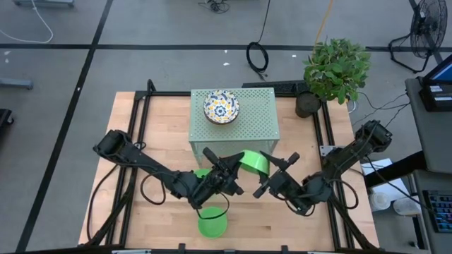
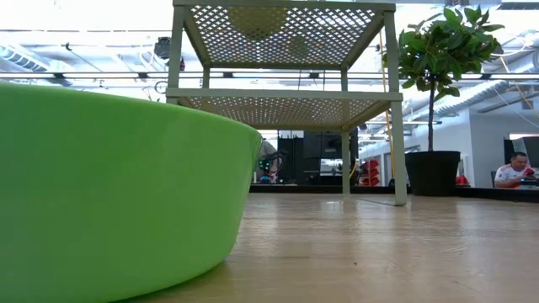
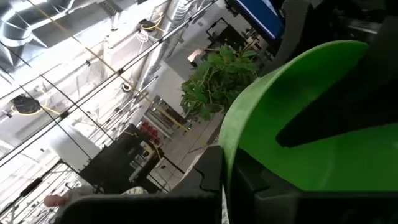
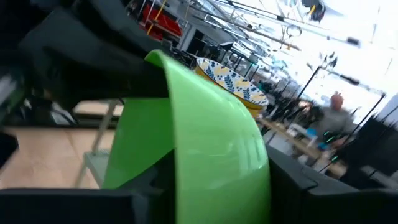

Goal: Pick & Place Mini bowls
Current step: Put the middle green bowl on the shelf

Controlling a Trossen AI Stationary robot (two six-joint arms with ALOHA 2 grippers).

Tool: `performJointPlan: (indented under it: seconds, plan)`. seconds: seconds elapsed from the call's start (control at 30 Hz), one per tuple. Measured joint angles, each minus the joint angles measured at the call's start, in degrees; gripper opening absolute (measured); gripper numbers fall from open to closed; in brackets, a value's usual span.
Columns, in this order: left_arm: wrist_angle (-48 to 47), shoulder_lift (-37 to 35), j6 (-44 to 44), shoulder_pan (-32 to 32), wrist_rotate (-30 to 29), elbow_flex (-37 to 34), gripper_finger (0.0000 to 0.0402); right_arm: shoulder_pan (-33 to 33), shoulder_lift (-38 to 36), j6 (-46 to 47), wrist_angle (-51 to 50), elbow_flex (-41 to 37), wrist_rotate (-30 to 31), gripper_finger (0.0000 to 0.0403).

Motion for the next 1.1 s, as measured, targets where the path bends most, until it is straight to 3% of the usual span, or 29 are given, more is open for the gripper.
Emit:
performJointPlan:
  seconds: [0.17, 0.47, 0.7, 0.9, 1.0, 1.1]
  plan:
    - [3.0, -0.3, 2.6, 0.1, -1.6, 0.0, 0.0003, 0.5, 0.0, -11.7, 3.7, 2.4, 2.1, 0.0171]
    - [16.4, -0.5, 18.7, -0.4, -2.9, 0.1, 0.0003, 2.3, 0.0, -10.5, 1.9, 2.8, 2.1, 0.0184]
    - [17.5, -0.6, 26.0, -2.1, 2.9, 0.2, 0.0003, 2.5, 0.0, -11.0, 2.3, 2.8, -5.8, 0.0185]
    - [26.1, -0.4, 41.1, -3.6, 8.0, 0.2, 0.0002, 2.4, 0.0, -14.1, 2.7, 2.8, -10.0, 0.0185]
    - [29.0, -0.1, 46.9, -4.1, 11.0, 3.4, 0.0004, 2.3, 0.0, -17.7, 3.7, 2.8, -11.7, 0.0185]
    - [26.4, -0.3, 46.6, -4.8, 11.9, 10.0, 0.0005, 2.1, 0.2, -18.5, 5.1, 2.8, -13.2, 0.0185]
